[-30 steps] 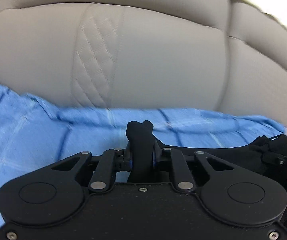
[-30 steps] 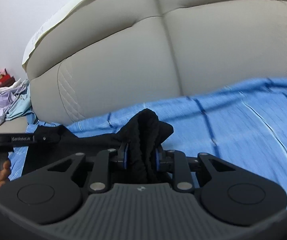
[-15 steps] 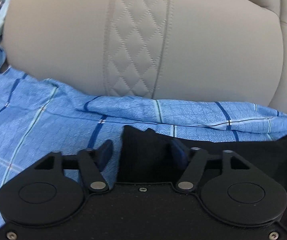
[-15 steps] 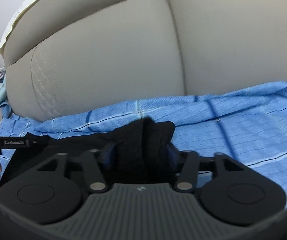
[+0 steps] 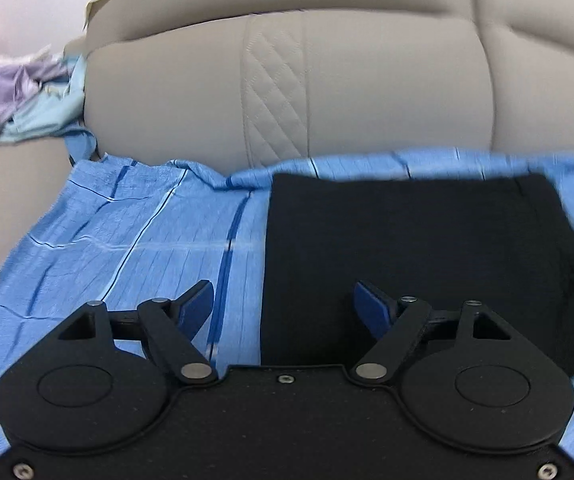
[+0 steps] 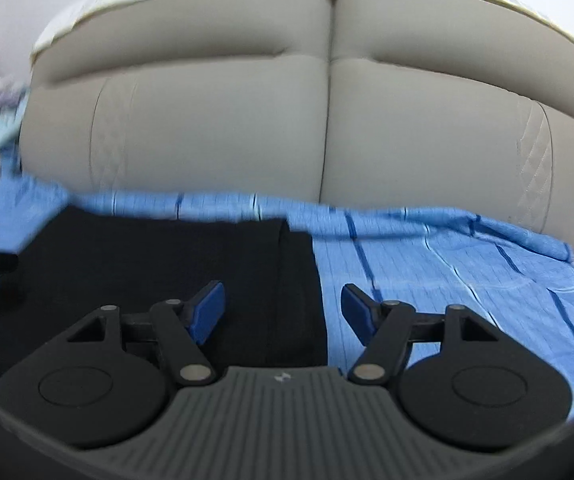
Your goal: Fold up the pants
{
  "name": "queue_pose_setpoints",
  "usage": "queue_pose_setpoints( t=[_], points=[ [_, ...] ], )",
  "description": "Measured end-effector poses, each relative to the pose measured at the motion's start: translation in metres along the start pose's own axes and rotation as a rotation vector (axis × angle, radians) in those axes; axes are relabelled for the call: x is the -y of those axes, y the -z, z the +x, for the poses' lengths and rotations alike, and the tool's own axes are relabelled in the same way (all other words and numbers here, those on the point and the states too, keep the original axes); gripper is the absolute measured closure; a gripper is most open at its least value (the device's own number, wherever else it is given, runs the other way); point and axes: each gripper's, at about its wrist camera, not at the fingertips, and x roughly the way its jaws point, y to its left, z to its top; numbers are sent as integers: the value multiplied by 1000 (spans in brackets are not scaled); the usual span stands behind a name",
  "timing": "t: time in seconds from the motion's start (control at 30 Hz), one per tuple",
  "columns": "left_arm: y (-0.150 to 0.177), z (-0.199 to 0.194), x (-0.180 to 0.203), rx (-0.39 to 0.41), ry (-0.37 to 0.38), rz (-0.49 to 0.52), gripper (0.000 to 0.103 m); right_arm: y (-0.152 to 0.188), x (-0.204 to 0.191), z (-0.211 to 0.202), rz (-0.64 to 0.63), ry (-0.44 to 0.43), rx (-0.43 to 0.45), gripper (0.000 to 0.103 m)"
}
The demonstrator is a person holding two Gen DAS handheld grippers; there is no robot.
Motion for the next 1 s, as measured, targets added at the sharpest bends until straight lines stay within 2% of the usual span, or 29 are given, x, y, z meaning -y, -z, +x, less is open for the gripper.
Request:
queue_pose_setpoints(
  t=[0.07, 0.13, 0.17, 0.3, 0.37, 0.43, 0.53, 0.67, 0.9, 1.0],
  points=[
    [13, 2, 10, -22, -32, 54, 26, 14, -1, 3, -7, 9, -39, 25],
    [25, 3, 11, 27, -37, 51, 23, 26, 3, 8, 4, 34, -43, 24],
    [28, 4, 10, 36, -35, 43, 23, 30, 8, 9, 21, 34, -39, 19],
    [21, -1, -1, -24, -8, -43, 22, 31, 32, 5, 214, -10, -59, 19],
    [21, -12, -4, -29, 18, -57, 21, 31, 28, -10, 194, 8, -33, 19],
    [25, -27, -3, -17, 37, -38, 12, 32, 20, -28, 137, 16, -6, 19],
    [36, -52, 0, -5, 53, -39, 8, 35, 4, -52, 97, 14, 22, 17],
    [51, -70, 4, -29, 105, -64, 6, 47, -17, -78, 97, -15, 45, 14],
    [70, -63, 16, -103, 129, -77, 5, 63, -44, -76, 66, -11, 35, 12],
    [71, -58, 19, -118, 129, -85, 0, 68, -49, -70, 67, -1, 15, 10]
  ],
)
